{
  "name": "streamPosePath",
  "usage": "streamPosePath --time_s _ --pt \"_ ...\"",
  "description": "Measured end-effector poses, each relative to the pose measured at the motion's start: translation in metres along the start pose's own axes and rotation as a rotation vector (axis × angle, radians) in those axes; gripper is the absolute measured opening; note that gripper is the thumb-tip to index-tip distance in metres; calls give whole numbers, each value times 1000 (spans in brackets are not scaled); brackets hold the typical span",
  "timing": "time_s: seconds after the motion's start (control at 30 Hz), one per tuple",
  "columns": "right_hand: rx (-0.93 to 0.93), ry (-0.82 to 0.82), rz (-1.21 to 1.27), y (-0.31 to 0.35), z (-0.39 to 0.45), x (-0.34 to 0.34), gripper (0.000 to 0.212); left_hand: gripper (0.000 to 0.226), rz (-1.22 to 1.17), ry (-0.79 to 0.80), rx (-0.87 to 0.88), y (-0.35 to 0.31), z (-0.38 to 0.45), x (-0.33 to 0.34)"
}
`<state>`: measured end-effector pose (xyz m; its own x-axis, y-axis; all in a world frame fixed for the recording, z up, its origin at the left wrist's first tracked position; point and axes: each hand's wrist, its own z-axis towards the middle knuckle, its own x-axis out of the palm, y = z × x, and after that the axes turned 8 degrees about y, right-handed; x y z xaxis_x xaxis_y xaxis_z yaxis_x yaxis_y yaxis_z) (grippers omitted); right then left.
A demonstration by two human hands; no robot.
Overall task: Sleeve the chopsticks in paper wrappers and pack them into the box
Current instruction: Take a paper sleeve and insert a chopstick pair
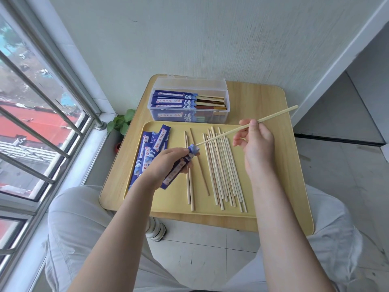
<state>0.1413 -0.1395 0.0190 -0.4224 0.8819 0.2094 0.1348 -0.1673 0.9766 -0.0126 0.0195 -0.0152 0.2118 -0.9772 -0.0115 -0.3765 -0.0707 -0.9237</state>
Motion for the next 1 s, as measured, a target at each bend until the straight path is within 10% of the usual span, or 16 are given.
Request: streamPosePath --time_s 0.53,1.0 --pt "306 480 -269 -36 -22 29 8 31 -75 117 -63 -2 6 24" --pt "256 273 -125 -41 -10 17 20 29 41 131 -130 10 4 22"
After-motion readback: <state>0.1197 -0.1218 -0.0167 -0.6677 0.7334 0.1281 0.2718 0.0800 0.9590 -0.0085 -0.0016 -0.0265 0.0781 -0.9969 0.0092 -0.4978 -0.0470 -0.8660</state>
